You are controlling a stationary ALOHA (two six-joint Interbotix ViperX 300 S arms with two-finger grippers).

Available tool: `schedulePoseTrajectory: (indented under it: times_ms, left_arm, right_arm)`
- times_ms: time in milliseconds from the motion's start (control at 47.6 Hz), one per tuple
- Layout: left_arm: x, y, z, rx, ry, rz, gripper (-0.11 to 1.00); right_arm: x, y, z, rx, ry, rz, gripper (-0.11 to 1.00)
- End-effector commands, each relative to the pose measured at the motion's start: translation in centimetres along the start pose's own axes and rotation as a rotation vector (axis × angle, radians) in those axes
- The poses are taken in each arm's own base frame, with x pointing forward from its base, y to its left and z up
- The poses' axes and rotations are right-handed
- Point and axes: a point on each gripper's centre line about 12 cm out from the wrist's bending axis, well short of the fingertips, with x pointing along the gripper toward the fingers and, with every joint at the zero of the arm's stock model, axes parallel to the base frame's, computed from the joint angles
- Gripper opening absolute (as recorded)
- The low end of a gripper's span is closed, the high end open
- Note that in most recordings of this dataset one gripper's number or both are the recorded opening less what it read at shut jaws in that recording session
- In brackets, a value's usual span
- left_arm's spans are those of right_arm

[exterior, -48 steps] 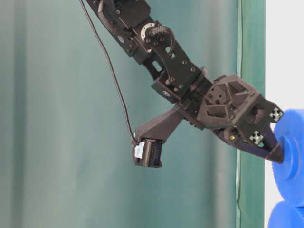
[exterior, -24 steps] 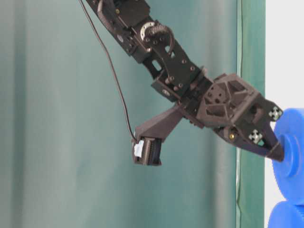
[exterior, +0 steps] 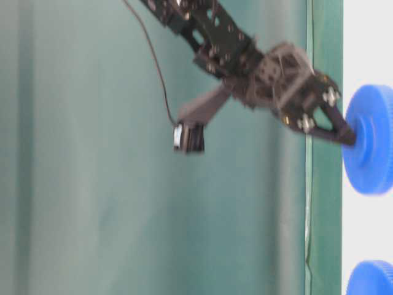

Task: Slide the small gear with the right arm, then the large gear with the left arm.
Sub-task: 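Slide the small gear back right to its starting spot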

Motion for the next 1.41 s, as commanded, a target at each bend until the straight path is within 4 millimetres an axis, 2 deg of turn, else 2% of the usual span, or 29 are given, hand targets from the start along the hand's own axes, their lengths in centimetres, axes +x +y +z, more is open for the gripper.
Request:
schedulePoseTrajectory:
  times_ms: [0,168,483,651,967,1387]
  left_arm:
    - [-0.1,-0.1,0.7,-0.002,-0.024,-0.004,-0.01]
    - [0.0,-0.1,0.8,-0.002,-0.031,-0.004,-0.01]
    - [0.0,-0.1,0.9,-0.002,-0.038,-0.004,-0.01]
    - [0.0,-0.1,1.1,-0.002,-0.044,-0.004,-0.01]
    - [0.0,-0.1,1.2,-0.002,-0.055,-0.004,-0.01]
    - [0.0,-0.1,1.3,-0.002,-0.057,-0.005,-0.01]
  right_arm:
    - [0.2,-3.3,-4.1,0.067,0.115,-0.075,0.50]
    - [-1.7,-5.7,-7.7,0.165,0.167,-0.121,0.50]
    - [-5.6,-7.9,-14.0,0.331,0.288,-0.237,0.50]
    - [-7.6,-8.9,-16.4,0.428,0.325,-0.308,0.50]
    - [-10.3,-9.6,-17.9,0.491,0.286,-0.323,0.50]
    - [-11.4,-9.9,-18.7,0.497,0.299,-0.352,0.50]
